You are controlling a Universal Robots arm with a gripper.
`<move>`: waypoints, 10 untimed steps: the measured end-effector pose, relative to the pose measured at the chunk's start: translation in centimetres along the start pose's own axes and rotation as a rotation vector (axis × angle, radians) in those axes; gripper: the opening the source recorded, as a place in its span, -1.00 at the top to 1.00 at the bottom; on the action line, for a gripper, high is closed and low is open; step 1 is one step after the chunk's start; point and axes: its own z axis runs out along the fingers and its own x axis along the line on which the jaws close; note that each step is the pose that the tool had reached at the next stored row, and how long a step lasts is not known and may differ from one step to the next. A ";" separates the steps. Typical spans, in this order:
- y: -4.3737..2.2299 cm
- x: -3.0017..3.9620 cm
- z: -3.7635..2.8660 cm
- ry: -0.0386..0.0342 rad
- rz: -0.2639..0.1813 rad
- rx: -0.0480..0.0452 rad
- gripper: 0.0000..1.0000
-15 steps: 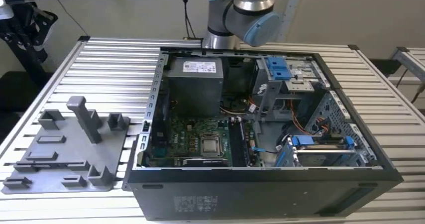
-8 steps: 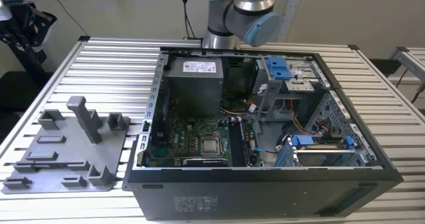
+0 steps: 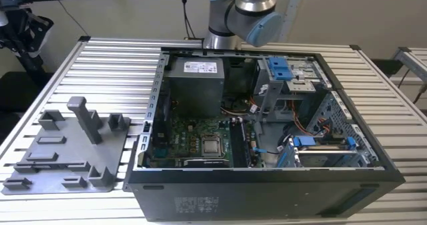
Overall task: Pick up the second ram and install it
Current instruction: 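Reach for the second ram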
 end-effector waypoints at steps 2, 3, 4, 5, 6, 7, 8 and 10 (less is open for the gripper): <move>-0.21 0.00 0.06 0.0003 -0.007 0.0001 0.79; -0.32 0.00 0.10 0.0004 -0.011 0.0002 0.79; -0.41 0.01 0.13 0.0006 -0.014 0.0003 0.79; -0.48 0.01 0.16 0.0008 -0.018 0.0004 0.79; -0.55 0.02 0.19 0.0010 -0.023 0.0004 0.79; -0.58 0.04 0.25 0.0010 -0.026 0.0004 0.79; -0.60 0.06 0.29 0.0012 -0.029 0.0005 0.79; -0.61 0.07 0.34 0.0016 -0.033 0.0009 0.79</move>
